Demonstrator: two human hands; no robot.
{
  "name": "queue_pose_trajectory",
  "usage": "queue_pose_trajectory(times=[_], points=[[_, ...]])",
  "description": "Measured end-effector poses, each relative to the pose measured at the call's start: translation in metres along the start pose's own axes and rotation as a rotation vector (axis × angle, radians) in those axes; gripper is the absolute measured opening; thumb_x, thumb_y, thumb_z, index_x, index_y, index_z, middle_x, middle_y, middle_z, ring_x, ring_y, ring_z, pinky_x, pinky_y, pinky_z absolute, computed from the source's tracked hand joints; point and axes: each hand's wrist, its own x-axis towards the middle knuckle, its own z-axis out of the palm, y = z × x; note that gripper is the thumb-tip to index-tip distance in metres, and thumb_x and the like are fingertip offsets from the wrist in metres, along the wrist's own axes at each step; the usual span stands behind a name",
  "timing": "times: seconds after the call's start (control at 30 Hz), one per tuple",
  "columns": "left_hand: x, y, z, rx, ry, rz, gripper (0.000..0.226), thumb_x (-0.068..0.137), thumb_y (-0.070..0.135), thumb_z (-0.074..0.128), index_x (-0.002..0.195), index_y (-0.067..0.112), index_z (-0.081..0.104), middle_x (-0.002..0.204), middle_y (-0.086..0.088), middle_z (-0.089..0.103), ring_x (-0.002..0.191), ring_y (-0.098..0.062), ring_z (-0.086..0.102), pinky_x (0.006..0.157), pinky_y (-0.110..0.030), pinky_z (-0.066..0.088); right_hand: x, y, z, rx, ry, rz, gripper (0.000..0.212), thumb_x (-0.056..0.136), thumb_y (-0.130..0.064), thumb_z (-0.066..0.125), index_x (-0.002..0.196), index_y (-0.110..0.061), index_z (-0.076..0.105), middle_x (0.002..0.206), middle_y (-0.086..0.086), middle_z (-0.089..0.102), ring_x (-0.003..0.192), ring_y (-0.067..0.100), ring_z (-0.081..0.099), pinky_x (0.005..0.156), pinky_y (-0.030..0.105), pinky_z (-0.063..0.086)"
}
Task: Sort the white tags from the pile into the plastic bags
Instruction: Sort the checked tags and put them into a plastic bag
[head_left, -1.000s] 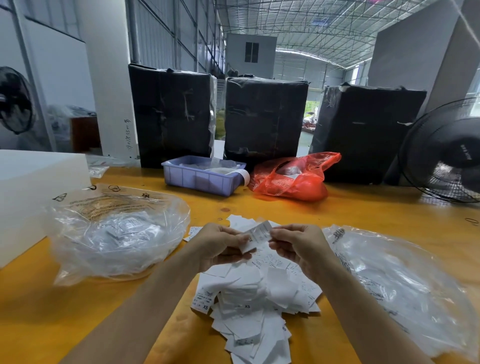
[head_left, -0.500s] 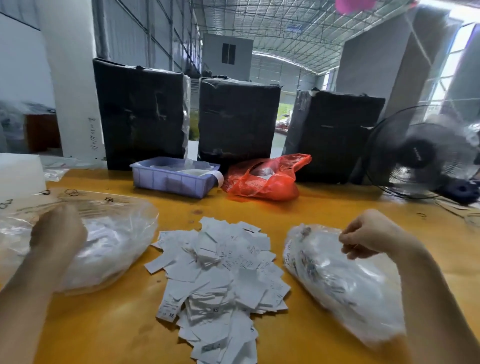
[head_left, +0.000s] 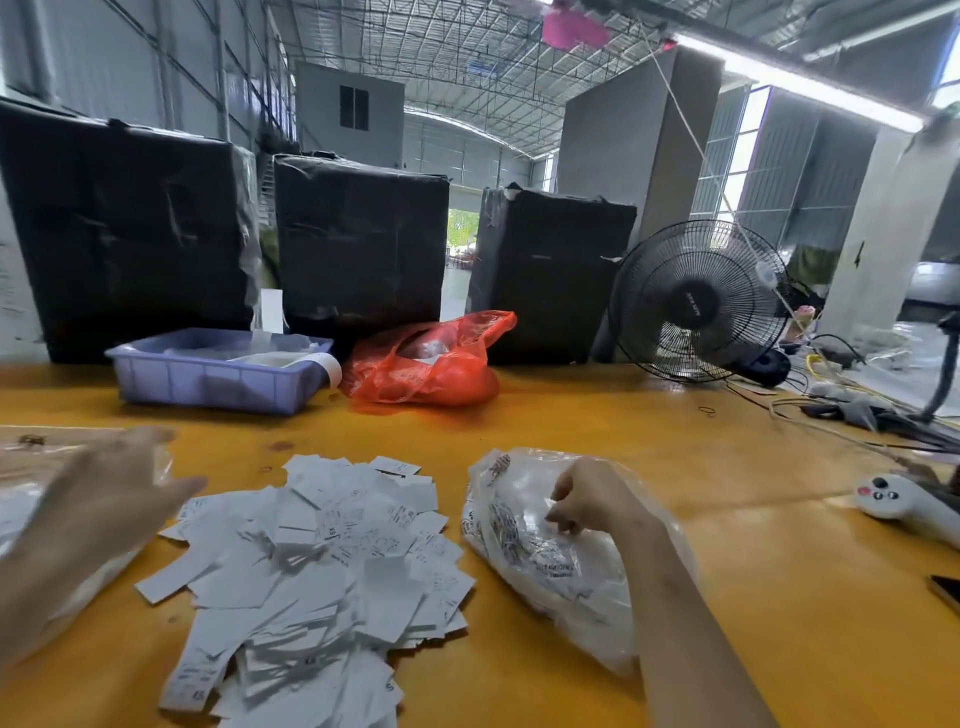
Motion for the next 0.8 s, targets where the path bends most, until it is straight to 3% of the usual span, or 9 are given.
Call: queue_pose_trajectory(times=[0.1,0.2,0.27,0.37,0.47,0.53,0.6,0.7,0.8], points=[[-0.027,0.026,0.011,-0.069,-0.120,0.138,0.047,0.077,0.020,0.076,0.120,0.011,0.060,0.114,-0.011,0.063,0.093,-0.025,0.058,0.076,-0.033,0.044,0.009,0.008,-0.001,0.036,0.011,0.009,0.005,0.083,-0.002,0.068,0.081,0.001,0.071,0.081,0.017,0.073,0.057,0.013,0.065,0.063,0.025,0.056],[-0.045,0.040,0.036,-0.083,-0.254,0.224,0.039,0.079,0.020,0.074,0.116,0.014,0.061,0.110,-0.004,0.064,0.089,-0.018,0.059,0.073,-0.027,0.040,0.007,0.003,-0.002,0.103,-0.042,0.045,0.015,0.085,0.007,0.057,0.091,0.003,0.070,0.079,0.011,0.071,0.059,0.009,0.061,0.050,0.015,0.048],[-0.052,0.043,0.048,-0.071,-0.279,0.258,0.036,0.081,0.022,0.072,0.116,0.016,0.061,0.110,-0.001,0.063,0.090,-0.015,0.059,0.073,-0.024,0.041,0.008,0.001,-0.002,0.155,-0.056,0.077,0.018,0.089,0.002,0.053,0.095,0.001,0.070,0.074,0.004,0.070,0.060,0.008,0.062,0.051,0.018,0.044],[-0.061,0.047,0.058,-0.072,-0.289,0.305,0.034,0.083,0.022,0.070,0.116,0.018,0.061,0.110,0.002,0.064,0.091,-0.011,0.059,0.076,-0.020,0.044,0.011,0.001,-0.003,0.356,-0.007,0.140,0.015,0.092,-0.007,0.052,0.092,0.000,0.065,0.077,0.009,0.072,0.058,0.012,0.064,0.055,0.021,0.039],[-0.063,0.048,0.066,-0.077,-0.312,0.345,0.034,0.085,0.025,0.068,0.118,0.021,0.060,0.111,0.006,0.062,0.091,-0.007,0.057,0.071,-0.012,0.038,0.010,-0.001,0.000,0.415,0.067,0.116,0.024,0.088,-0.020,0.065,0.077,0.001,0.062,0.070,0.013,0.070,0.051,0.015,0.062,0.038,0.015,0.034],[-0.065,0.048,0.068,-0.072,-0.320,0.371,0.034,0.086,0.026,0.067,0.118,0.022,0.060,0.111,0.008,0.062,0.090,-0.005,0.056,0.069,-0.010,0.037,0.009,-0.003,0.003,0.392,0.095,0.111,0.035,0.084,-0.029,0.070,0.080,0.006,0.065,0.073,0.016,0.071,0.050,0.015,0.061,0.032,0.013,0.032],[-0.066,0.048,0.069,-0.068,-0.314,0.375,0.033,0.086,0.026,0.067,0.118,0.021,0.060,0.110,0.009,0.062,0.089,-0.004,0.056,0.066,-0.006,0.038,0.009,-0.005,0.005,0.375,0.109,0.124,0.039,0.083,-0.030,0.071,0.085,0.009,0.066,0.075,0.017,0.071,0.052,0.016,0.062,0.035,0.013,0.035],[-0.065,0.048,0.068,-0.053,-0.296,0.387,0.032,0.086,0.026,0.067,0.117,0.021,0.060,0.108,0.009,0.062,0.088,-0.002,0.056,0.063,-0.003,0.038,0.009,-0.007,0.005,0.306,0.086,0.137,0.025,0.078,-0.011,0.076,0.088,0.011,0.068,0.081,0.020,0.072,0.066,0.023,0.069,0.052,0.023,0.049],[-0.065,0.048,0.067,-0.069,-0.284,0.380,0.032,0.086,0.025,0.067,0.117,0.021,0.061,0.107,0.009,0.062,0.088,-0.002,0.056,0.063,-0.004,0.038,0.006,-0.008,-0.002,0.300,0.005,0.171,0.024,0.075,-0.001,0.076,0.093,0.012,0.067,0.085,0.022,0.070,0.063,0.021,0.063,0.058,0.027,0.049]])
